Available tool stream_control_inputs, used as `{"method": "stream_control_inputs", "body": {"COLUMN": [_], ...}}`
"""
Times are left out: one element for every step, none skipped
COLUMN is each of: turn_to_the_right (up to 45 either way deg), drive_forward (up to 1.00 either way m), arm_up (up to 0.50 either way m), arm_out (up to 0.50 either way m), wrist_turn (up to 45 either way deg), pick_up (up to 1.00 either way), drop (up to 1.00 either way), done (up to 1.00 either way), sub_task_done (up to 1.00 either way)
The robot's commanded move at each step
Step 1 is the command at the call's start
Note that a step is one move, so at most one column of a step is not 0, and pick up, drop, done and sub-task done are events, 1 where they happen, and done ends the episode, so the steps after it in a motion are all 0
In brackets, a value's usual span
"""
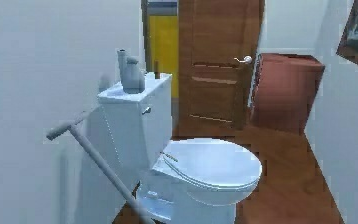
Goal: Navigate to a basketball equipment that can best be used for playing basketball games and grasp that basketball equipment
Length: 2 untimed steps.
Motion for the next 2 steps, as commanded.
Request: {"method": "stream_control_inputs", "body": {"turn_to_the_right": [45.0, 18.0], "drive_forward": [0.00, 0.00], "arm_up": [0.00, 0.00], "arm_out": [0.00, 0.00], "wrist_turn": [0.0, 0.0], "pick_up": [0.00, 0.00], "drop": [0.00, 0.00], "done": [0.00, 0.00], "sub_task_done": [0.00, 0.00]}}
